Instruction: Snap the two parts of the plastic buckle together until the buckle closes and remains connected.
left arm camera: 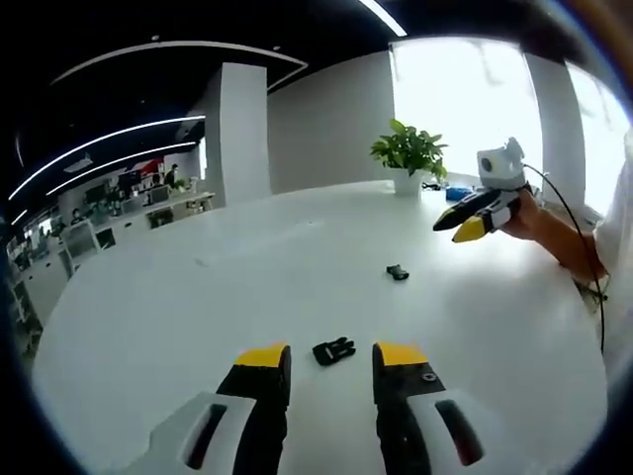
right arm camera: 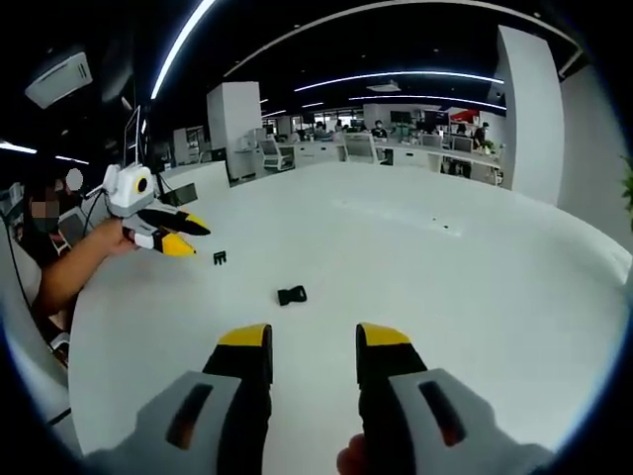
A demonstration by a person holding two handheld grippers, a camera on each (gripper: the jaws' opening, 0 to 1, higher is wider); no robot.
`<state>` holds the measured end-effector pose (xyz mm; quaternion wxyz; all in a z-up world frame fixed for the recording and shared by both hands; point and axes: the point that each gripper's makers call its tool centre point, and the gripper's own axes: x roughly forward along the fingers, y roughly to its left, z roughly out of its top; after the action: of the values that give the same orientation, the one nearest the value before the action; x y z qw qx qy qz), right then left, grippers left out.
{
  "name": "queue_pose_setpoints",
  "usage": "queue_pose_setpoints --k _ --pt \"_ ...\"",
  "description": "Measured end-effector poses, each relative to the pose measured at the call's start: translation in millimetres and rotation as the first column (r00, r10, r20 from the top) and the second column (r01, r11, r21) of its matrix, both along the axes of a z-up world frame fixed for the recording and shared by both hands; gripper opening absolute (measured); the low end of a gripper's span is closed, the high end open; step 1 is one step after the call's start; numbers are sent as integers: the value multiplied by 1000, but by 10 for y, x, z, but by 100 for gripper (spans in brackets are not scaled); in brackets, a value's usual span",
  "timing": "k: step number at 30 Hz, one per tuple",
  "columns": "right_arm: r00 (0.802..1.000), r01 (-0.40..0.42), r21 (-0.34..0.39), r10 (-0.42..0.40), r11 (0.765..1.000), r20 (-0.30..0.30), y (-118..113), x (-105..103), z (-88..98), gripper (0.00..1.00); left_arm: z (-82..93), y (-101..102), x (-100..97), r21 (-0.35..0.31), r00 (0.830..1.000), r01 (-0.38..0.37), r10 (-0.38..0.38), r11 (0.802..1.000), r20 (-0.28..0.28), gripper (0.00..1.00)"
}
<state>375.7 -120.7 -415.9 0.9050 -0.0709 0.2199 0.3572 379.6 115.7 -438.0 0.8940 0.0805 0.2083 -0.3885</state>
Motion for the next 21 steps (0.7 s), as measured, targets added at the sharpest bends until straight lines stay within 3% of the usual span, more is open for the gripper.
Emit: queue_pose_setpoints --k 21 --pt "1000 -15 16 15 1000 -7 42 -13 -9 34 -162 -66 86 57 997 66 -64 996 -34 26"
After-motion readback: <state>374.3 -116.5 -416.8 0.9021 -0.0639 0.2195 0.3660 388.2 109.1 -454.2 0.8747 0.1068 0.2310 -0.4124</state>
